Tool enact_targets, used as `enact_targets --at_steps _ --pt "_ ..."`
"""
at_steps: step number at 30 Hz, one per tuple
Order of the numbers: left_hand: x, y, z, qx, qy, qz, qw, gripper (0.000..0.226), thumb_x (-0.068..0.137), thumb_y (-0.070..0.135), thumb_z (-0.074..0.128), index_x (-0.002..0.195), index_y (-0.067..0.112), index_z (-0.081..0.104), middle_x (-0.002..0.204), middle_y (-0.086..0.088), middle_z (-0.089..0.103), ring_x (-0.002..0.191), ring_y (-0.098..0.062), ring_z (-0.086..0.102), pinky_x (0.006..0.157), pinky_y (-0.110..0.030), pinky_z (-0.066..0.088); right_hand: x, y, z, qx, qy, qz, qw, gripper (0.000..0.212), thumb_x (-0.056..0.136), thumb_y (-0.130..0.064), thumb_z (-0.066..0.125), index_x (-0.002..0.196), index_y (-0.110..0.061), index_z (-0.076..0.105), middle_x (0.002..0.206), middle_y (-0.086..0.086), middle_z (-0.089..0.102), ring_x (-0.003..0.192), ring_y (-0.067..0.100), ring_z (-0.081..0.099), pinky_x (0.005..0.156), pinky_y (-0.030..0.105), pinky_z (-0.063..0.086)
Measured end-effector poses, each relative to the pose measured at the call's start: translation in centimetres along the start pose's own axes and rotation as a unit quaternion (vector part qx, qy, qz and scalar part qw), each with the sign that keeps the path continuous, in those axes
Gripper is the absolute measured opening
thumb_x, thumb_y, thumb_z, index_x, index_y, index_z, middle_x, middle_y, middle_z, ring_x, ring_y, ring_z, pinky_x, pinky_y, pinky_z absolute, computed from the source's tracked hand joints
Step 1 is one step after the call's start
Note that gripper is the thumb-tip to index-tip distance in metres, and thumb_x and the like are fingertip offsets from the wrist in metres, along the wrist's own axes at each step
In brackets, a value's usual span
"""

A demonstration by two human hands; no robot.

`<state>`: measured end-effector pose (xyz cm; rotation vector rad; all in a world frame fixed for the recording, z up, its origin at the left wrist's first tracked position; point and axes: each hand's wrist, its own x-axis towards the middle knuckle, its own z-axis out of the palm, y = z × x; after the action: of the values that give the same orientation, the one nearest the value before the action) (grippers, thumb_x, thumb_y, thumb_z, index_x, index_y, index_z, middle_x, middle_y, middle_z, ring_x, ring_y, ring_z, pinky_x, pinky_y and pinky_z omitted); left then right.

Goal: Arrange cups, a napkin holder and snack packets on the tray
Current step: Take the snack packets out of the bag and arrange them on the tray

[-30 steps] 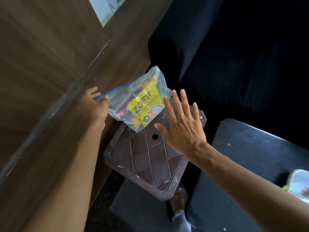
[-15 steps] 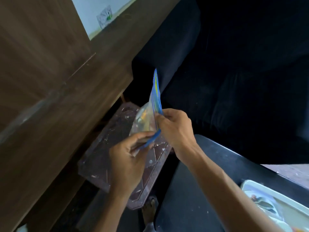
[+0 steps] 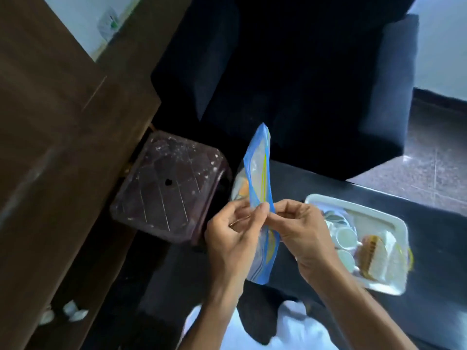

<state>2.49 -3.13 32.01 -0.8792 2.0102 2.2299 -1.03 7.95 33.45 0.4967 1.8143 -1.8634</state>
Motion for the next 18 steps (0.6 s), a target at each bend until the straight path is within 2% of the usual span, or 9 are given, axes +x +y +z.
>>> enact_targets --at_steps 3,6,10,12,14,16,18 --pt "-4.5 -0.1 3.7 0.011 0.034 -0.042 0.998 0.007 0.084 0.03 0.08 0.084 0.023 0.079 0.082 0.0 0.082 0.08 -0.018 0.08 0.078 -0.037 0.063 -3.4 0.9 -4.9 -0.019 -0.029 -0.012 0.999 0.013 0.072 -0.015 0.086 0.071 -0.011 0.074 0.07 0.009 0.076 0.061 0.013 0.071 0.058 0.017 0.053" --pt "-8.9 -0.2 7.2 0.013 0.047 -0.07 0.996 0.012 0.091 0.025 0.075 0.085 0.015 0.079 0.081 -0.005 0.082 0.081 -0.025 0.08 0.084 -0.046 0.064 -6.5 1.6 -10.1 0.006 -0.077 0.0 0.997 0.018 0.07 -0.021 0.089 0.082 -0.015 0.078 0.08 0.009 0.078 0.074 0.018 0.076 0.07 0.023 0.058" --pt "-13.8 -0.6 11.7 0.043 0.073 -0.069 0.994 0.02 0.095 0.019 0.068 0.082 0.01 0.08 0.08 -0.012 0.081 0.088 -0.038 0.077 0.087 -0.053 0.062 -10.3 2.6 -16.2 0.061 -0.112 0.0 0.992 0.008 0.083 -0.02 0.079 0.089 -0.014 0.079 0.09 0.01 0.079 0.088 0.023 0.076 0.083 0.034 0.061" --pt "-15.9 -1.1 13.8 0.035 0.078 -0.077 0.993 0.022 0.097 0.017 0.064 0.085 0.011 0.081 0.084 -0.014 0.081 0.091 -0.04 0.077 0.084 -0.049 0.064 -11.7 3.2 -19.0 0.066 -0.096 0.001 0.993 0.011 0.086 -0.021 0.076 0.093 -0.013 0.079 0.093 0.01 0.079 0.091 0.024 0.076 0.085 0.037 0.06" --pt "-17.7 -1.4 15.2 -0.007 0.068 -0.093 0.993 0.025 0.099 0.015 0.061 0.086 0.011 0.081 0.088 -0.014 0.081 0.088 -0.033 0.079 0.071 -0.035 0.065 -13.2 3.7 -21.6 0.079 -0.074 0.006 0.994 0.012 0.089 -0.021 0.073 0.094 -0.011 0.078 0.094 0.01 0.079 0.093 0.024 0.076 0.085 0.036 0.06" --pt "-19.0 -1.4 16.2 -0.061 0.053 -0.113 0.99 0.031 0.101 0.015 0.058 0.081 0.013 0.082 0.09 -0.014 0.082 0.086 -0.025 0.08 0.067 -0.025 0.062 -14.7 4.1 -23.9 0.11 -0.056 0.018 0.992 0.011 0.091 -0.018 0.07 0.091 -0.011 0.078 0.094 0.013 0.078 0.092 0.024 0.076 0.078 0.03 0.061" --pt "-20.0 -1.4 16.9 -0.111 0.046 -0.134 0.984 0.036 0.101 0.015 0.057 0.076 0.014 0.083 0.09 -0.014 0.082 0.085 -0.022 0.08 0.069 -0.025 0.063 -16.0 4.3 -26.0 0.149 -0.047 0.024 0.987 0.012 0.09 -0.019 0.069 0.089 -0.013 0.08 0.095 0.014 0.078 0.089 0.022 0.076 0.072 0.023 0.059"
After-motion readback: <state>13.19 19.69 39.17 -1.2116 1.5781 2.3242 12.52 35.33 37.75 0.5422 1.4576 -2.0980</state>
